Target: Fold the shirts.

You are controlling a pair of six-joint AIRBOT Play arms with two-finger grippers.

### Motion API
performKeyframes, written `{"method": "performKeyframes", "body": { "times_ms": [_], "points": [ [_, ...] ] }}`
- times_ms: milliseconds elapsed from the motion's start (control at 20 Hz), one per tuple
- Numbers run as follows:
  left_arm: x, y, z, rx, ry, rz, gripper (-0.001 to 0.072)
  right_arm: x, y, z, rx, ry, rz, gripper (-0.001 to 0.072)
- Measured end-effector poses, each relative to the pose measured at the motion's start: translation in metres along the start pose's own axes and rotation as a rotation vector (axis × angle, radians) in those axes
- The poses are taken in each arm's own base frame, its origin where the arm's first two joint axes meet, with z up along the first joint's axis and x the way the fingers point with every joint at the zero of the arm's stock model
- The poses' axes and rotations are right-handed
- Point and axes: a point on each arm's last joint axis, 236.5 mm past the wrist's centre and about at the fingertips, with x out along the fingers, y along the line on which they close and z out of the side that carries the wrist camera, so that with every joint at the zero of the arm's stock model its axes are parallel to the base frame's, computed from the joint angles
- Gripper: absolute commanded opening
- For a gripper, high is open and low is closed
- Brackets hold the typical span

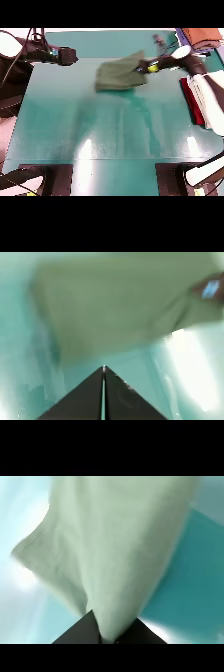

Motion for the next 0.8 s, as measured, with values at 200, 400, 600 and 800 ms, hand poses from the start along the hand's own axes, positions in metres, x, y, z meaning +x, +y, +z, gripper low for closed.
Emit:
{"method": "performKeyframes", "body": {
  "times_ms": [200,400,600,800],
  "points": [
    [0.005,-0.028,0.002,0.033,-0.025,-0.045,0.0026,-0.109,-0.11,0.046,0.107,-0.149,-0.175,0.0017],
    [0.007,-0.041,0.003,0.037,-0.034,-0.067,0.0026,-0.205,-0.199,0.055,0.227,-0.28,-0.315,0.0017],
    [0.007,-0.045,0.003,0.021,-0.037,-0.074,0.0026,-0.279,-0.246,0.06,0.283,-0.403,-0.41,0.0017],
    [0.007,-0.046,0.003,0.0,-0.037,-0.078,0.0026,-0.341,-0.253,0.085,0.246,-0.541,-0.483,0.0016]
  ]
}}
